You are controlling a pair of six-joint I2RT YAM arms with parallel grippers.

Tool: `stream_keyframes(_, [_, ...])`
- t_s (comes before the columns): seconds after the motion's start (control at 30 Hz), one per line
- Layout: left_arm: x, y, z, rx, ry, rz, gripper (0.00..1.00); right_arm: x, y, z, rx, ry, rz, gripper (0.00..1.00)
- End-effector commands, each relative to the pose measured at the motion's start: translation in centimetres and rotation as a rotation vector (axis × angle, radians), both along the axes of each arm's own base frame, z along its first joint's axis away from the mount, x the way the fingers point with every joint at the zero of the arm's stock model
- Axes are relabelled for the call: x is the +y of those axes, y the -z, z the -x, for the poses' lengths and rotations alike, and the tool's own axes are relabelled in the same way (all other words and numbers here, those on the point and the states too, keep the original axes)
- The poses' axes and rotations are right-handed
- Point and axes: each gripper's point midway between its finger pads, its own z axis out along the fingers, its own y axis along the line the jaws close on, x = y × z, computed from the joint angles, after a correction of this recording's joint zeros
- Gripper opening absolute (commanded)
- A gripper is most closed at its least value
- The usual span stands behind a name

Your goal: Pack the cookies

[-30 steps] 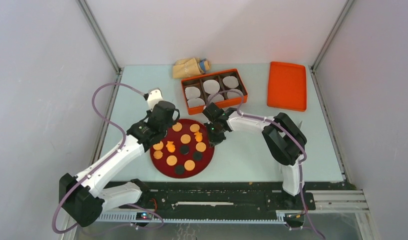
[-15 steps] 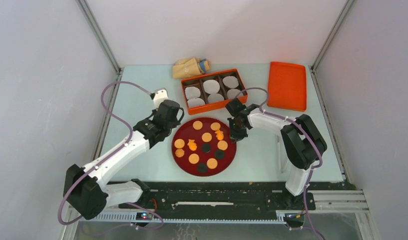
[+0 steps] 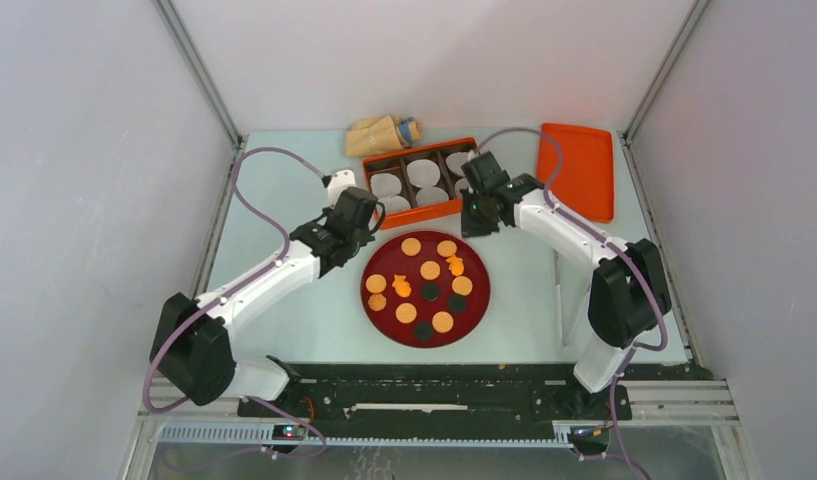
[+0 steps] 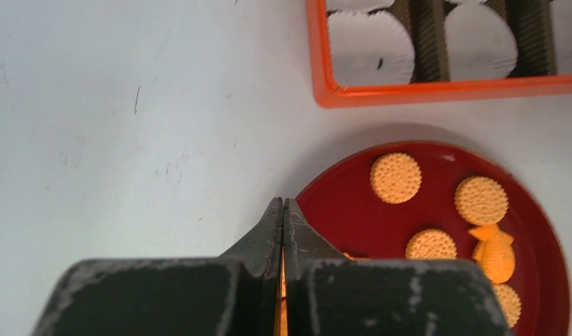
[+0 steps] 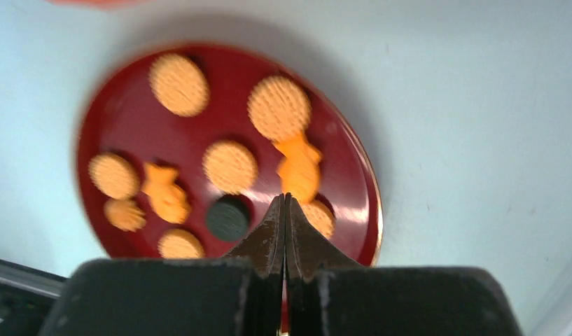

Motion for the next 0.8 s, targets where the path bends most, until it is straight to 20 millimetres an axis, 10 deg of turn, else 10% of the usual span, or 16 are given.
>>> stream_keyframes(0.0, [-1.8,-3.9,-2.6,-0.091,0.024,0.038,0.00,0.1,-4.1,-4.9,-0.119,0.037,0.004,0.00])
stream_keyframes(0.4, [-0.5,-3.7,-0.9,-0.085,0.016,0.029,0.00,0.6,-0.6,-16.2,-0.148,0.131,0.012,0.00])
stream_keyframes(0.77, [0.2,-2.1,0.3,-0.056,0.014,0.017,0.00,1.0,-1.7,-18.6,-0.185,0.128,-0.034,0.00])
